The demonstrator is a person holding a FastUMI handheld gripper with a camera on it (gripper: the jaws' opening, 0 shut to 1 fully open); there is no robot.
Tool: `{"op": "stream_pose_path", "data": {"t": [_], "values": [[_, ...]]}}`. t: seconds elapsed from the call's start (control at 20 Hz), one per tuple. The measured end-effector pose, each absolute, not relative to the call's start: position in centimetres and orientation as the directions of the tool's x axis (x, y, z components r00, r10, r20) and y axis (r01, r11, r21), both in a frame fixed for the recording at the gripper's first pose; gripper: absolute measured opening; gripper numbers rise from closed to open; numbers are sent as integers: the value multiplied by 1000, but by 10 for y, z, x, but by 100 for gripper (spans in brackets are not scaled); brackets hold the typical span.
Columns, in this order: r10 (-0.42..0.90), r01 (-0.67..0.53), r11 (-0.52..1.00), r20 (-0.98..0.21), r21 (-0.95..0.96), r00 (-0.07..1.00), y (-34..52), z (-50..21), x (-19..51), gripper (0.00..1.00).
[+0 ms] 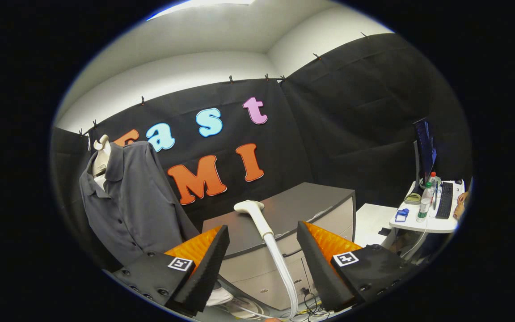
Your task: Iron the clothes twice with a garment steamer, once on the left side and once on the right side.
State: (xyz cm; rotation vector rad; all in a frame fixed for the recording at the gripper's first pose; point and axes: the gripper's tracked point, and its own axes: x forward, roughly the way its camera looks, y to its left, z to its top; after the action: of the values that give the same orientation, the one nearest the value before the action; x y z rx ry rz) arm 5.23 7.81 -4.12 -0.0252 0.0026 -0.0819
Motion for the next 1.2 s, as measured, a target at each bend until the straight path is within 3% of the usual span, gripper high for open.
{"op": "stream_pose_path", "data": {"t": [0.25,0.65,1.2], "values": [[-73,73,997,-18,-11,997,64,-33,87,98],[25,-26,1000,-111,-11,993,54,-20,197,98],[138,-160,986,-295,-51,945,66,-67,303,98]]}}
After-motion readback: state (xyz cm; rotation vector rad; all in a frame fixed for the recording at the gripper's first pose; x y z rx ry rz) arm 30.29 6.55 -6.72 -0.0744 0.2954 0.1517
